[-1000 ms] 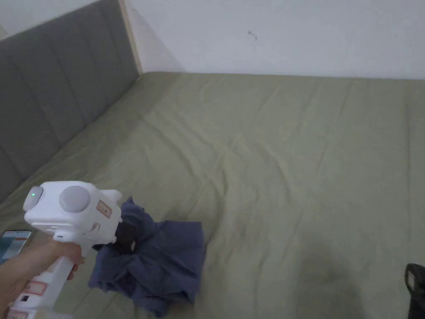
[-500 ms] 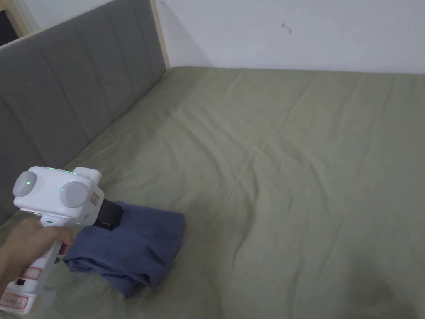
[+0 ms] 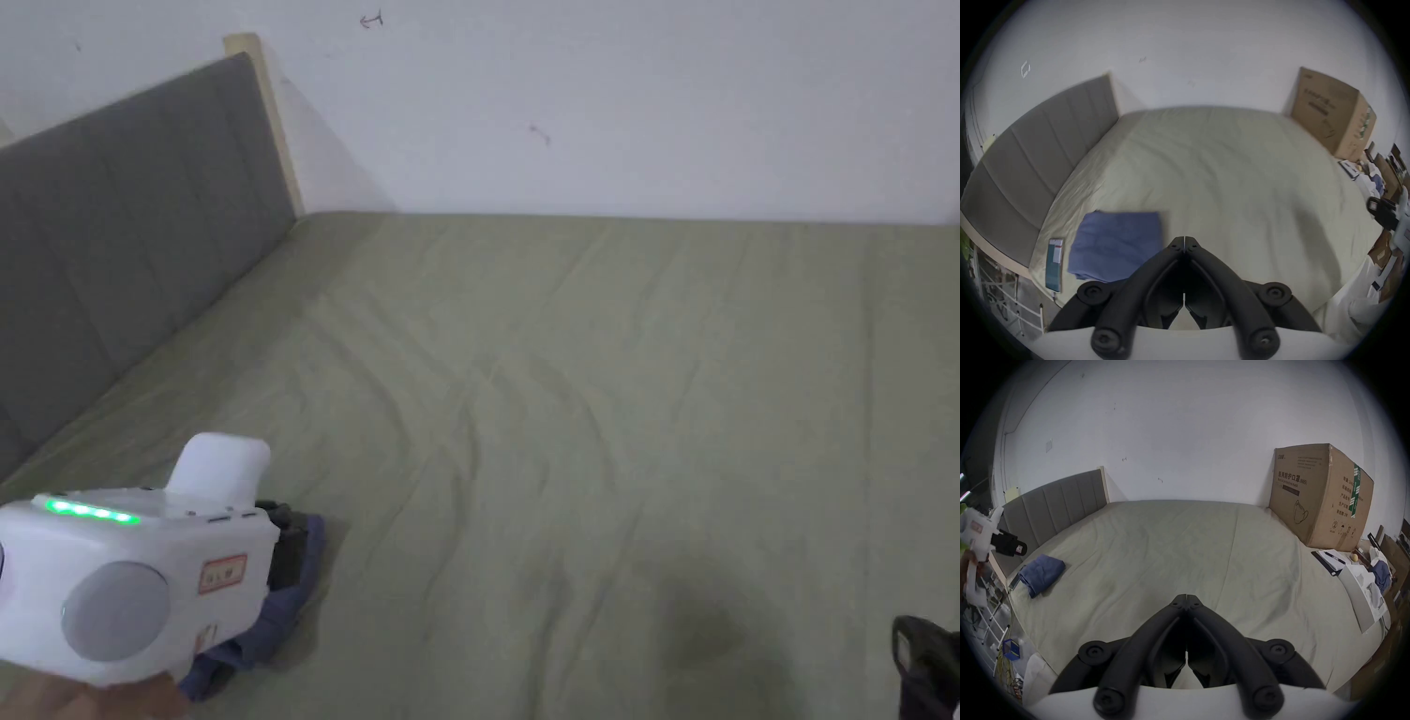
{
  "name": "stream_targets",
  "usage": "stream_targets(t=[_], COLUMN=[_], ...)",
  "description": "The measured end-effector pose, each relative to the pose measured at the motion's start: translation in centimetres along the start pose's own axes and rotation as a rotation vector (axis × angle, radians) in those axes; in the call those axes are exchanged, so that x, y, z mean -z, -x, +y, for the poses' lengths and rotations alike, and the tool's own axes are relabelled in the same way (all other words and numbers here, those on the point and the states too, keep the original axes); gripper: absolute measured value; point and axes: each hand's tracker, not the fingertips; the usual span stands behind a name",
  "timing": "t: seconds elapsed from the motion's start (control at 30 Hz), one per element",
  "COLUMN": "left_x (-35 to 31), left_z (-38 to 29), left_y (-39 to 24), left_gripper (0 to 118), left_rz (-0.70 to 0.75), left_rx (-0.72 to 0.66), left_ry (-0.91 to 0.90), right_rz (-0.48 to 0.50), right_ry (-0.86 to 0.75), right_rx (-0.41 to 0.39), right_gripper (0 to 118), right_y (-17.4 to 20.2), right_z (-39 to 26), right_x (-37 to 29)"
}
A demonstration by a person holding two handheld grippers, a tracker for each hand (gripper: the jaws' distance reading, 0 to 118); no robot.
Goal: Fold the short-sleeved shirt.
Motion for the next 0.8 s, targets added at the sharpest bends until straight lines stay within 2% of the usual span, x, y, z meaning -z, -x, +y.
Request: stream_targets(t=[0.13, 0.23, 0.3, 0.43, 0.47, 0.53, 0.67, 0.7, 0.77, 0.8], left_x=[-3.8, -5.6, -6.8, -9.6, -10.1, -11.4, -13.2, -13.5, -14.4, -14.9], left_z=[-1.2, -1.9, -2.0, -2.9, -3.2, -3.6, -4.2, -4.6, -5.0, -5.3], left_y=[-7.8, -13.5, -16.2, -20.6, -21.6, -23.6, -25.4, -25.3, -25.8, -25.8], left_gripper=[0, 0, 0, 0, 0, 0, 1, 2, 17, 34], left_rz=[0.008, 0.018, -0.016, -0.130, -0.125, -0.093, -0.159, -0.146, -0.130, -0.123], left_rx=[0.082, 0.135, 0.102, -0.062, -0.069, -0.096, -0.008, -0.022, -0.022, -0.046], left_ry=[-0.189, -0.225, -0.270, -0.355, -0.367, -0.396, -0.431, -0.431, -0.424, -0.429], right_rz=[-0.003, -0.004, -0.011, -0.009, -0.003, -0.061, -0.050, -0.031, -0.043, -0.061], right_ry=[-0.056, -0.105, -0.127, -0.160, -0.186, -0.206, -0.243, -0.254, -0.266, -0.269], right_rx=[0.014, 0.018, 0.028, 0.063, 0.057, 0.038, 0.083, 0.094, 0.084, 0.064], right_gripper=[0, 0, 0, 0, 0, 0, 0, 0, 0, 0], right_y=[-1.1, -2.1, -2.8, -4.6, -4.8, -5.5, -7.4, -7.8, -7.9, -7.9], right_z=[1.0, 1.5, 1.8, 2.1, 2.0, 1.9, 1.1, 0.8, 0.1, -0.1], right_x=[-1.5, -3.1, -4.4, -7.2, -8.0, -9.6, -12.3, -13.1, -14.4, -14.9])
